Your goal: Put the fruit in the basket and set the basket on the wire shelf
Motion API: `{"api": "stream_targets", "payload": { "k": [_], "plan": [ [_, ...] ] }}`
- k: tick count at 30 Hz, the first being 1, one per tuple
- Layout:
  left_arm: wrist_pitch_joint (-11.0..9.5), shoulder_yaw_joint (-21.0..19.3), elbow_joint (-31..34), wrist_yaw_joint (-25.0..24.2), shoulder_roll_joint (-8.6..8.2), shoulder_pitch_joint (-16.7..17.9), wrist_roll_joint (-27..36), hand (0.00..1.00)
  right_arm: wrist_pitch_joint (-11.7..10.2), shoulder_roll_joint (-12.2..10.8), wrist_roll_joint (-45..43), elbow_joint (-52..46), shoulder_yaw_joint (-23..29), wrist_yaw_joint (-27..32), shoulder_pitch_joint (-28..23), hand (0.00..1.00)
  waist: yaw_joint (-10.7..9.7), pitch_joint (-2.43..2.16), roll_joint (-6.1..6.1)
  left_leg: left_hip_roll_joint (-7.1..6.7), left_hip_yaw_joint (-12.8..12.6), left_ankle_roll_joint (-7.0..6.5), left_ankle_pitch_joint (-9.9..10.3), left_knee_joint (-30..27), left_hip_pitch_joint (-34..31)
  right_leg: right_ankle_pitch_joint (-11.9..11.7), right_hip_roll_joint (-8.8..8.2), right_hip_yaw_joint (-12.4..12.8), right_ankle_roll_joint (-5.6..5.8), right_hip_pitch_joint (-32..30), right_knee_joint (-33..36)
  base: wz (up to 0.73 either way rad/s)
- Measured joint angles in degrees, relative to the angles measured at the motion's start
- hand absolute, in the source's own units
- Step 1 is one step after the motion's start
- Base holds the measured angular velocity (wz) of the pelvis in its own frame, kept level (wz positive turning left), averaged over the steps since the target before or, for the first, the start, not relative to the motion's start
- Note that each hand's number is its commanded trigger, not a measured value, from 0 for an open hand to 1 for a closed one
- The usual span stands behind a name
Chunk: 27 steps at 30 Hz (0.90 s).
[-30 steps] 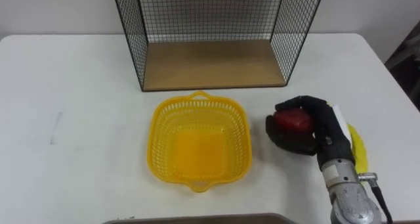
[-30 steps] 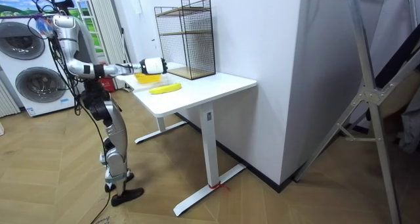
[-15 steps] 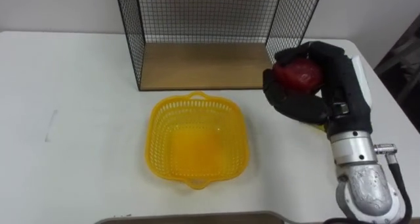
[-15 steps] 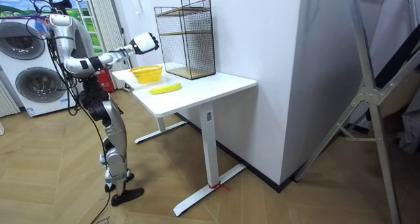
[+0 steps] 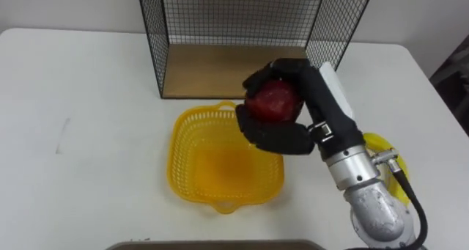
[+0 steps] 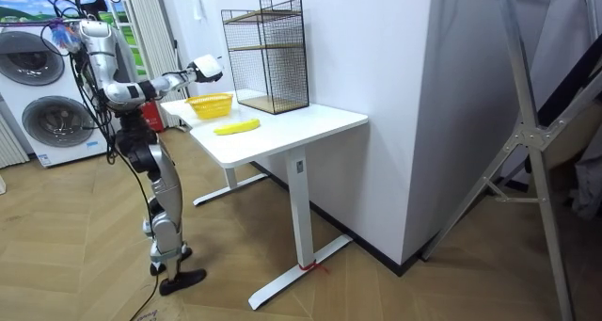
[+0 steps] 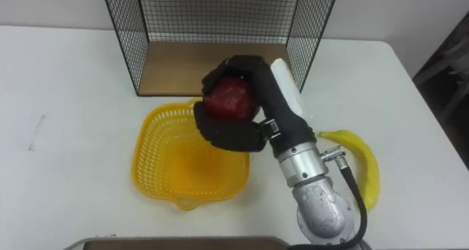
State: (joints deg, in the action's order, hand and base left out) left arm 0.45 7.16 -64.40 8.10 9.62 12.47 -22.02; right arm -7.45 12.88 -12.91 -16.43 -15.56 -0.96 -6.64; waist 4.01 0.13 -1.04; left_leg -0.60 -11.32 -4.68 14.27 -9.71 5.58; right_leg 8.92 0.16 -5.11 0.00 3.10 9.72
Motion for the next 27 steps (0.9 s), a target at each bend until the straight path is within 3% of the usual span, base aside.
{"api": "stream_targets", "payload": {
  "k": [2,3,5,27],
  "plan": [
    [0.30,0.70,0.05,0.00,0.02,-0.62,-0.09,0.00,0.10,0.93,0.00,2.21,-1.03,-0.07,0.47,1.00,0.68,0.03,-0.10,0.00,-0.04,0.00,0.00,0.10,-0.03,0.00,0.04,0.25,0.00,-0.04,0.04,0.00],
    [0.65,1.20,0.05,0.00,0.05,-1.10,-0.04,0.00,0.58,1.17,0.10,3.32,-1.78,-0.31,0.47,0.63,1.07,0.12,-0.22,0.00,-0.02,0.00,0.00,0.10,-0.06,0.00,0.05,0.25,0.00,-0.04,0.03,0.00],
    [0.91,2.26,0.03,-0.03,0.18,-1.92,-0.04,0.00,1.48,1.19,0.12,5.05,-3.72,-1.27,0.67,0.00,1.23,0.19,-0.37,0.00,0.20,0.00,0.00,0.10,-0.10,0.00,0.07,0.23,0.00,-0.02,0.02,0.04],
    [0.89,2.16,0.58,0.20,0.20,-3.65,-0.04,0.00,2.06,0.98,-1.04,6.62,-5.16,-2.92,0.88,0.00,1.09,0.25,-0.47,-0.03,1.39,0.00,0.00,-0.07,-0.79,0.00,-0.04,-1.30,0.00,-0.12,-0.12,0.02]
  ]
}}
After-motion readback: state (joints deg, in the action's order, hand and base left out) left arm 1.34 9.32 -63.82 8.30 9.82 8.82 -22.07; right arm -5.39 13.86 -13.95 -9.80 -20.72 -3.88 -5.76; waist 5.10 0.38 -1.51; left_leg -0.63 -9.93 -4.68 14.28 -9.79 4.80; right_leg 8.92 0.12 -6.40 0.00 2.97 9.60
